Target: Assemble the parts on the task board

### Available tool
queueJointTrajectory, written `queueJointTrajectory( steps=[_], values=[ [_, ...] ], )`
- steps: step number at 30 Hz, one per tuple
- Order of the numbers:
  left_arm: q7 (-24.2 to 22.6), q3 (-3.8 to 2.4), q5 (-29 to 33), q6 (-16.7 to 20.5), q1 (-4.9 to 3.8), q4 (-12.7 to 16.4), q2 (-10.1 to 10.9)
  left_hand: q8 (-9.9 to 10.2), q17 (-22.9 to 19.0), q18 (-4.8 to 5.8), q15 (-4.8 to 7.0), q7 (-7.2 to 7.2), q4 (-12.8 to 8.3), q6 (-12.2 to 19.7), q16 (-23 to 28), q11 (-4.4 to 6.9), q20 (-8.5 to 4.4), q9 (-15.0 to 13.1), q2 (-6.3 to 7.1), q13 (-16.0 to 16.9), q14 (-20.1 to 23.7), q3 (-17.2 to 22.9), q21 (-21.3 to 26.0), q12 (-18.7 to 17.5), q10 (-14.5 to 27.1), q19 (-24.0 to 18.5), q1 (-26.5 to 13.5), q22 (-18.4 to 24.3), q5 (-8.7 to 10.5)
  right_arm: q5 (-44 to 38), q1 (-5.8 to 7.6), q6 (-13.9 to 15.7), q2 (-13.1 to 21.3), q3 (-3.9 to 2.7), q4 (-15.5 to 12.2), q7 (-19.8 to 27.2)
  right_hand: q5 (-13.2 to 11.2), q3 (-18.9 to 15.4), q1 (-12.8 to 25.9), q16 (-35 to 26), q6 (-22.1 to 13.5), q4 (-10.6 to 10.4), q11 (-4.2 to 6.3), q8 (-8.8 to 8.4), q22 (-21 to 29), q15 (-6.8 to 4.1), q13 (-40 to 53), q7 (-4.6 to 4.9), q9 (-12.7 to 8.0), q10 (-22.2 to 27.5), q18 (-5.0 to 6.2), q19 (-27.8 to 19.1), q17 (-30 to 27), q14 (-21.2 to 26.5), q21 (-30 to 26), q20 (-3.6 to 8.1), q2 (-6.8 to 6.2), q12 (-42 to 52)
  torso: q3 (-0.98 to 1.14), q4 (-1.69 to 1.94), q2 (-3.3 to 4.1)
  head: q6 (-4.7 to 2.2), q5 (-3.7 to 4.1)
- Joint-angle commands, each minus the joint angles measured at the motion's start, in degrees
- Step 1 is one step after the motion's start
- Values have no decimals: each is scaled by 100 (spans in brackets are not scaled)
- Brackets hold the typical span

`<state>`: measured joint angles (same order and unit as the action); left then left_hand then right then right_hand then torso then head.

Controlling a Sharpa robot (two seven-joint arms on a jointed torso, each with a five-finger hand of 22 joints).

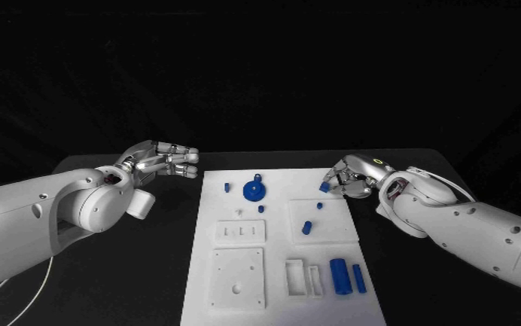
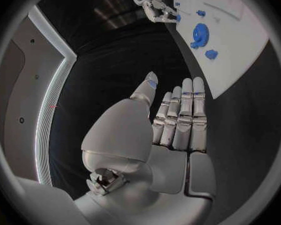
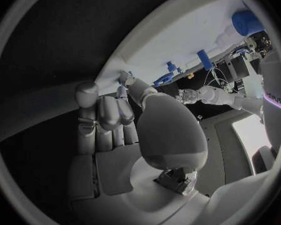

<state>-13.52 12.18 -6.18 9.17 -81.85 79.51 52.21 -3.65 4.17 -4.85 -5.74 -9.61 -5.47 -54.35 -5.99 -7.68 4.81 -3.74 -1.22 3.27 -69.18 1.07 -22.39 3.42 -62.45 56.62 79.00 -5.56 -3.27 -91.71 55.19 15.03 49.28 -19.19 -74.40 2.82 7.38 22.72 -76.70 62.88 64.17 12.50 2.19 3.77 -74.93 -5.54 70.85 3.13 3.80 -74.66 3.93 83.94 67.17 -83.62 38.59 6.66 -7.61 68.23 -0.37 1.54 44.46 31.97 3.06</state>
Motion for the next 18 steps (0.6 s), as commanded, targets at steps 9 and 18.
queueJointTrajectory(
  steps=[9,18],
  values=[
    [-17,-3,-8,-93,0,-1,-22,5,-1,12,-8,8,2,19,-6,-26,2,2,-10,7,15,-8,-35,4,18,-13,60,5,27,-39,-5,-156,-69,9,-57,62,50,35,0,-49,-289,50,90,-22,-443,-71,-15,-68,-14,2,-77,202,-1,5,-18,74,-32,-43,-5,8,-6,-6,5],
    [-9,-3,-8,-99,1,1,-24,7,0,13,-8,6,12,33,-8,-27,2,3,-18,7,13,-14,-38,5,20,-12,51,7,29,-28,-7,-103,-121,48,-23,-72,150,-648,-40,-76,-509,-148,98,-14,-430,-65,-40,-67,-11,27,-76,220,-6,1,-99,71,-65,-90,-6,4,-4,-9,-14]
  ],
)
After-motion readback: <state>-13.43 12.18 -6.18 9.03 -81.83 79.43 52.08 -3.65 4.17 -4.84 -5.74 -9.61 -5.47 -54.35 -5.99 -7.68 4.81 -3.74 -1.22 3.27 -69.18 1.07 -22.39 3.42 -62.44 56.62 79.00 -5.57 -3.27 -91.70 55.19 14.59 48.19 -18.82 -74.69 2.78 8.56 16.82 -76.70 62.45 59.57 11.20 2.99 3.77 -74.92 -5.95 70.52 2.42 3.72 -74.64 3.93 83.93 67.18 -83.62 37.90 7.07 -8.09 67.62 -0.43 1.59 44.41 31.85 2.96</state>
